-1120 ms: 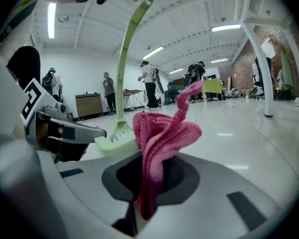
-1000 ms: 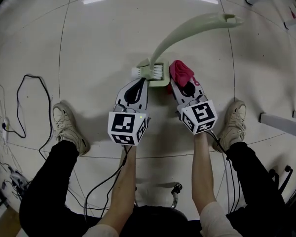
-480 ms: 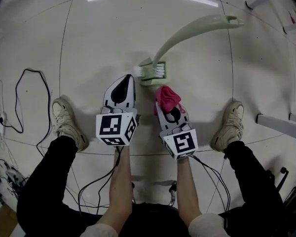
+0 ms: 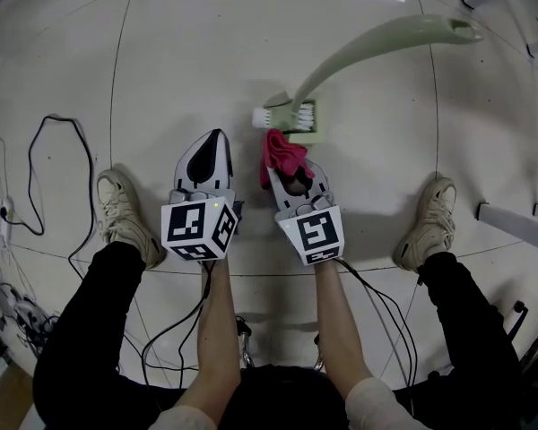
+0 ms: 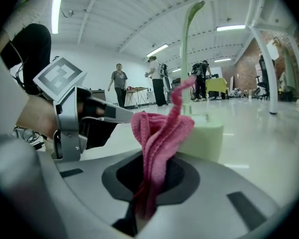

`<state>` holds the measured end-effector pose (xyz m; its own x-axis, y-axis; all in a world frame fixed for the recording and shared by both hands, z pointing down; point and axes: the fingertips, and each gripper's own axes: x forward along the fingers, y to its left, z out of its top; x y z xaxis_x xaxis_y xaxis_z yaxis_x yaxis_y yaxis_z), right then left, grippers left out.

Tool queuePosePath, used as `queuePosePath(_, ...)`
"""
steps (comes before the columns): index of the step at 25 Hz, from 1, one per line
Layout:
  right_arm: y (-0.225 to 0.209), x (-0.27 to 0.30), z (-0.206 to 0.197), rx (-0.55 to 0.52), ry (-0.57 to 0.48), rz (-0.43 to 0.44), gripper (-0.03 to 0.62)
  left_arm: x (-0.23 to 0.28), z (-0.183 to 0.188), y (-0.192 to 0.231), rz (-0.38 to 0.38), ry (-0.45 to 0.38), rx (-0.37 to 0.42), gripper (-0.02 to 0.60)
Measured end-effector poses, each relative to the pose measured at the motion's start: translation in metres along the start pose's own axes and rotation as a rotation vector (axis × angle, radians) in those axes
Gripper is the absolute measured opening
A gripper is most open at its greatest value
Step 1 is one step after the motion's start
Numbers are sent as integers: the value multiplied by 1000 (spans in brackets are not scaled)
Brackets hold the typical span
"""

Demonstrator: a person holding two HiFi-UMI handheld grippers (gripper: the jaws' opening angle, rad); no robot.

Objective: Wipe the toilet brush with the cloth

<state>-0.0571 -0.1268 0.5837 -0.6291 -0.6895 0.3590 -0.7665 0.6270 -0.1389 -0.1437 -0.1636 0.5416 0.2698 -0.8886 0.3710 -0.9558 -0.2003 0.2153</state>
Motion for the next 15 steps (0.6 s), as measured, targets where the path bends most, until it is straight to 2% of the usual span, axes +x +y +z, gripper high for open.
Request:
queuePosePath(4, -24, -19, -4, -3, 9, -33, 32, 4, -2, -17, -36, 8, 11, 5)
queuePosePath(15, -91, -62, -11, 58, -20, -195, 32, 13, -4, -55, -113, 24, 43, 5)
